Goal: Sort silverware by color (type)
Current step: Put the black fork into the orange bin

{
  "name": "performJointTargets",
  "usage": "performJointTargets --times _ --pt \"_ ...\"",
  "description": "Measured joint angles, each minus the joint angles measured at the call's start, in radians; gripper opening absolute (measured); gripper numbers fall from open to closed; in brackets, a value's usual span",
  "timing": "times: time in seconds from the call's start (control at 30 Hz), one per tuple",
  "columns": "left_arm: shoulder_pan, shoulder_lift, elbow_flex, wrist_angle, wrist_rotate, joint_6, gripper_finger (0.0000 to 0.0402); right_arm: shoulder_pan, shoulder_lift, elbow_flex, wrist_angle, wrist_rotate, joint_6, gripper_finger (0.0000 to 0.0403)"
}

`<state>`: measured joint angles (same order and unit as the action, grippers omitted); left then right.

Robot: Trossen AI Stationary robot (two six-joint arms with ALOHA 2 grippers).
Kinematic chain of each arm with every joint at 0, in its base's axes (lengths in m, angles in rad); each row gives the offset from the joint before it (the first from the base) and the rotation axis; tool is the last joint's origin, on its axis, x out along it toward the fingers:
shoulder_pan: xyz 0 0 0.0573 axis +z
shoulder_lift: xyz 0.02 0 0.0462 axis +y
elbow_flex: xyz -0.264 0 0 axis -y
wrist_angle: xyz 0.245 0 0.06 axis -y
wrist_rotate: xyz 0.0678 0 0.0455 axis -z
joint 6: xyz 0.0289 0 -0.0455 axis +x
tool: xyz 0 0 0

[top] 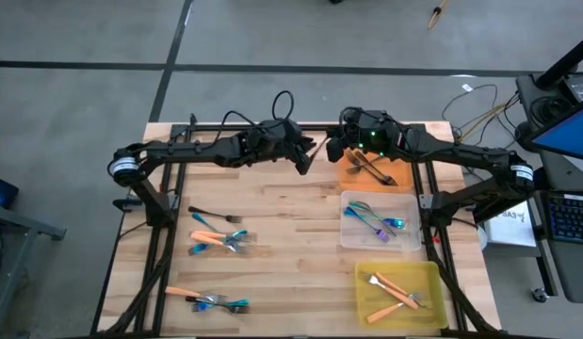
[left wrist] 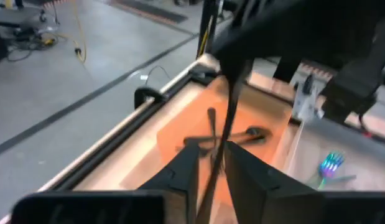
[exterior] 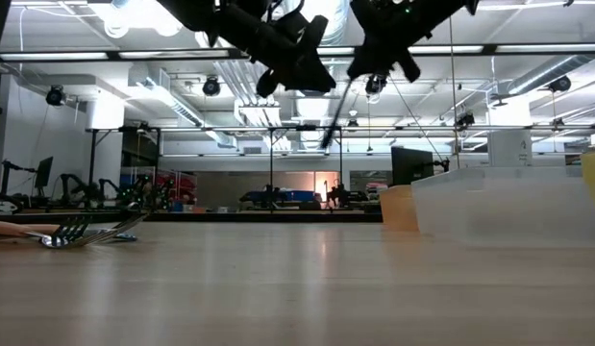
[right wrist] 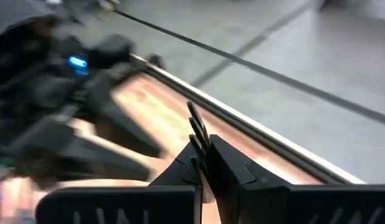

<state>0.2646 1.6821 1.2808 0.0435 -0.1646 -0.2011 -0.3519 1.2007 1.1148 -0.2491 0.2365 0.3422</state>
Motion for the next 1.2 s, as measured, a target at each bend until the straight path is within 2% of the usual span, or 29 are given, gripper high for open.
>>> performJointTargets --times 0.27,0.4,0.5,0.73,1.03,1.2 --pt "-0.002 0.002 0.0 -0.119 0.002 0.009 0.0122 0.0 -0.001 0.163 -0.472 0.212 -0.098 0.0009" --pt "-0.002 0.002 -0.001 -0.19 0.002 0.009 0.0131 0.0 -0.002 0.239 -0.713 0.265 -0.073 0.0008" --pt "-0.004 0.002 -0.017 -0.195 0.007 0.009 0.0132 0.001 -0.001 0.247 -0.844 0.309 -0.039 0.0008" --pt "-0.03 0.001 -0.05 -0.194 0.099 -0.017 0.0132 0.0 0.058 0.181 -0.971 0.34 -0.001 0.0008" --pt "-0.104 -0.036 -0.051 -0.195 0.103 -0.02 0.0132 0.0 0.246 0.172 -1.027 0.344 -0.025 0.0008" --pt "-0.126 -0.089 -0.051 -0.255 0.105 -0.02 0.0132 0.0 0.307 0.172 -1.041 0.374 -0.041 0.0008"
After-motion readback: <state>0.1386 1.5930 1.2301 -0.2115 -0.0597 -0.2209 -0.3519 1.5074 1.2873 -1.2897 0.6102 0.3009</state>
